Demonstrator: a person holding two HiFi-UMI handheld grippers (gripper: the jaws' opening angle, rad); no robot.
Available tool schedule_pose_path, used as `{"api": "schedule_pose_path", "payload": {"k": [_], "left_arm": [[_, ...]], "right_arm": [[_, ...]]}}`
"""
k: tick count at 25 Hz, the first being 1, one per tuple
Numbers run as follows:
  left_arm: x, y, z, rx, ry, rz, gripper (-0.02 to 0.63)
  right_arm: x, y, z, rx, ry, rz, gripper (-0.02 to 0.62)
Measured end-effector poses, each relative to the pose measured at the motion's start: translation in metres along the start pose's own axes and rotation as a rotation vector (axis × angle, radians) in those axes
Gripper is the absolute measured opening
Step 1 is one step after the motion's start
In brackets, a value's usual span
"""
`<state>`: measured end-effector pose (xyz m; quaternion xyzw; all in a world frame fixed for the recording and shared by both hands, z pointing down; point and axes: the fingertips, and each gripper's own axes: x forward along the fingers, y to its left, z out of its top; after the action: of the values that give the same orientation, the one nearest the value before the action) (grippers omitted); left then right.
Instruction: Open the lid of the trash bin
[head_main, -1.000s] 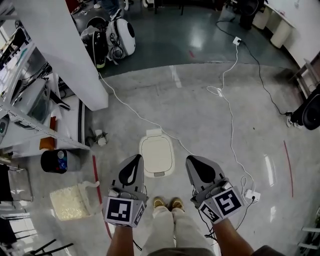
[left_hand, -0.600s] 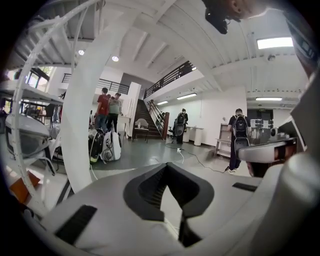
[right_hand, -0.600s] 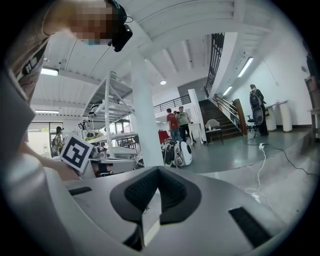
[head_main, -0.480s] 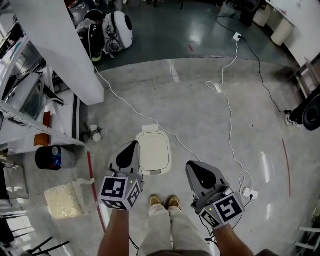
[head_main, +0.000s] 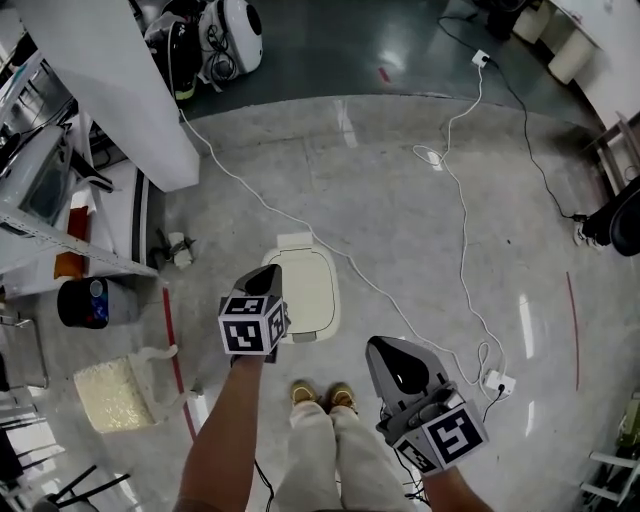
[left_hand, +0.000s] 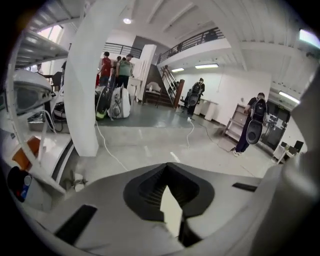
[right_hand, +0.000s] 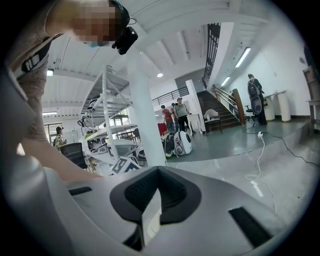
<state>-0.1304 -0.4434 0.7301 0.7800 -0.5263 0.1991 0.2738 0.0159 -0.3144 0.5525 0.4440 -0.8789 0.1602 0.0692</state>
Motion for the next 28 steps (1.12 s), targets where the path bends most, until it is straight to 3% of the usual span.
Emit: {"api": "schedule_pose_path", "payload": {"k": [9, 14, 18, 28], "left_arm": [[0.052, -0.003, -0.17, -0.089, 0.356, 0.013, -0.012], [0.048, -0.017, -0.246, -0.127, 0.48, 0.011, -0.011], [0.043, -0.023, -0.272, -0.138, 0.52, 0.014, -0.011], [0.046, -0.019, -0.282, -0.154, 0.532, 0.022, -0.011]], "right_arm": [[0.008, 0.002, -0.05, 0.045, 0.058, 0.025, 0.032], [0.012, -0.006, -0.066, 0.071, 0.052, 0.015, 0.032], [0.011, -0.007, -0.074, 0.087, 0.062, 0.016, 0.032], [0.008, -0.009, -0.086, 0.1, 0.079, 0.02, 0.032]]}}
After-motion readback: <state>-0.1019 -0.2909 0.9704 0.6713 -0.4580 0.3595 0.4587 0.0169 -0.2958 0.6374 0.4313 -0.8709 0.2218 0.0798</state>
